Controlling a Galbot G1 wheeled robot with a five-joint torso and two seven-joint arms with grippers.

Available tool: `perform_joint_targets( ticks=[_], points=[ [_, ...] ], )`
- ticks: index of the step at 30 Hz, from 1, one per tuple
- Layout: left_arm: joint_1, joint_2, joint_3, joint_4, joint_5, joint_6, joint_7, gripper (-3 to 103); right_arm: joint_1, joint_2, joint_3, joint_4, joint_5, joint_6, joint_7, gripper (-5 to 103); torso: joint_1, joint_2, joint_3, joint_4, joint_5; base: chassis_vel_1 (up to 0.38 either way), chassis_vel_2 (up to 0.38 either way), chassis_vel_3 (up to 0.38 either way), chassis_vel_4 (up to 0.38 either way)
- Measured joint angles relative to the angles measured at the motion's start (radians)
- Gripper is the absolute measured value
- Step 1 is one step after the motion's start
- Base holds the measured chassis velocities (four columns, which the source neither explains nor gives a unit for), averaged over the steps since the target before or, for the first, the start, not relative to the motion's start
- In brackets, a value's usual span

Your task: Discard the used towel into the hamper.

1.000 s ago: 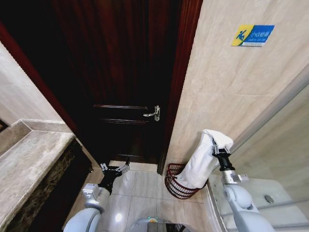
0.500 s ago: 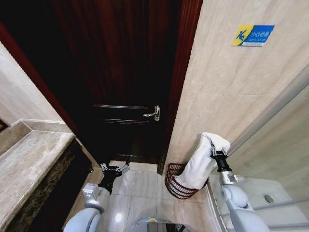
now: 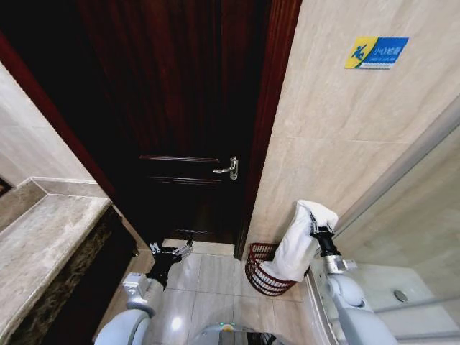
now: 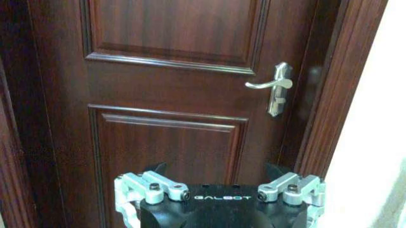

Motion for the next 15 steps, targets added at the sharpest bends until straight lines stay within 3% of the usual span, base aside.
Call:
perform_joint_targets(
  ticks=[15],
  points=[
    [0.0,0.0,0.0,0.0,0.0,0.0,0.0,100,0.039,0.033,-0.036,-0.085,-0.026,0.009,-0.013,12,0.0,0.0,0.0,0.0,0.0,0.0,0.0,0.0,0.0]
  ],
)
